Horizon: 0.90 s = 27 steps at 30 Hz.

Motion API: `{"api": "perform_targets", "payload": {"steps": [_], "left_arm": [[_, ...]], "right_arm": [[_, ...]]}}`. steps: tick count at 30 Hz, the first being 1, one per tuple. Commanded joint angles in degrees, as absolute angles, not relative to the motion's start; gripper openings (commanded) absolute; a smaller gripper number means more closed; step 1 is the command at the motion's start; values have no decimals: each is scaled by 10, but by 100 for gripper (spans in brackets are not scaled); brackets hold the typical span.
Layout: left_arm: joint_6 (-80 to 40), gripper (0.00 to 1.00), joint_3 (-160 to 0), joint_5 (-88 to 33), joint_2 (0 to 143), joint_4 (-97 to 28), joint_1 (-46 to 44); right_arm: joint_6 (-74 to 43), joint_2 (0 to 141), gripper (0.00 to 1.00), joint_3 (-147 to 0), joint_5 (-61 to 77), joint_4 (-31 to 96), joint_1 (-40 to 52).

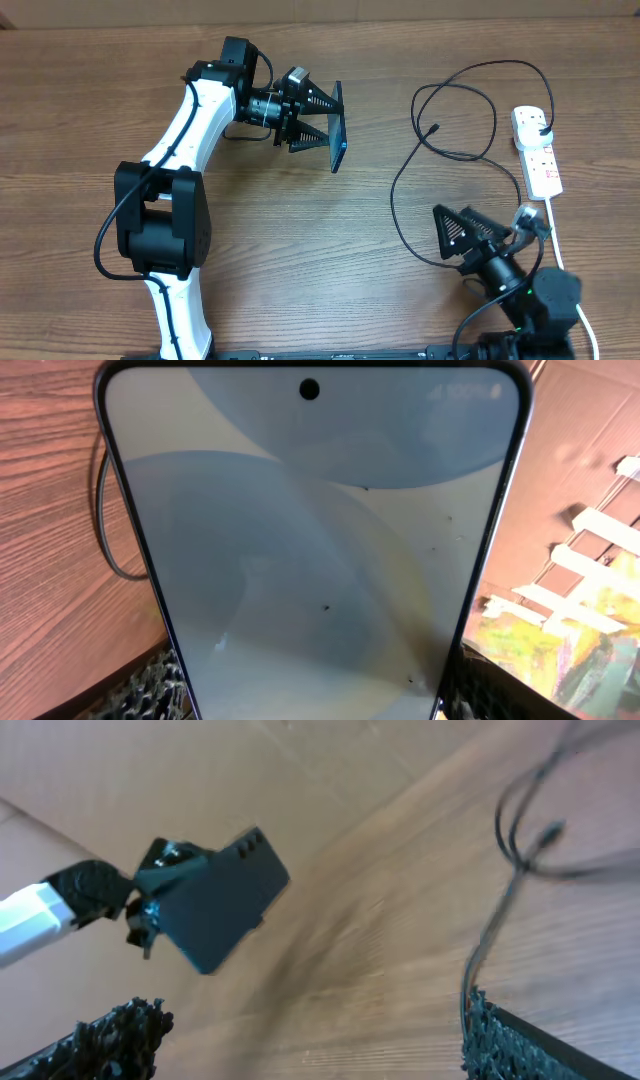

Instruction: Plug charger to phone and switch on socket

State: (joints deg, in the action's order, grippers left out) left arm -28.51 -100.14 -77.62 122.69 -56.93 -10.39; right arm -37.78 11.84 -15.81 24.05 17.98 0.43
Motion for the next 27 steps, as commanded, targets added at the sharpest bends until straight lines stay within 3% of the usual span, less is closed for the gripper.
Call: {"api": "perform_targets", "payload": {"steps": [1,8,15,21,27], "left_arm": [[-287,64,-1020,-810,1225,-567,-104],[-287,64,-1020,-811,1225,-567,-104],[-287,64,-1020,-811,1225,-567,-104],[-288,64,-1020,-811,1225,-567,-104],[-288,65,-1020,-811,1225,-567,-104]], "right_arm": [[-293,204,99,-254,242,196,4],[-250,383,99,-392,233,204,74],[-250,512,99,-483,5,255,281],[-250,566,100,-504,-135,245,429],[-254,568,100,-504,-123,206,467]]}}
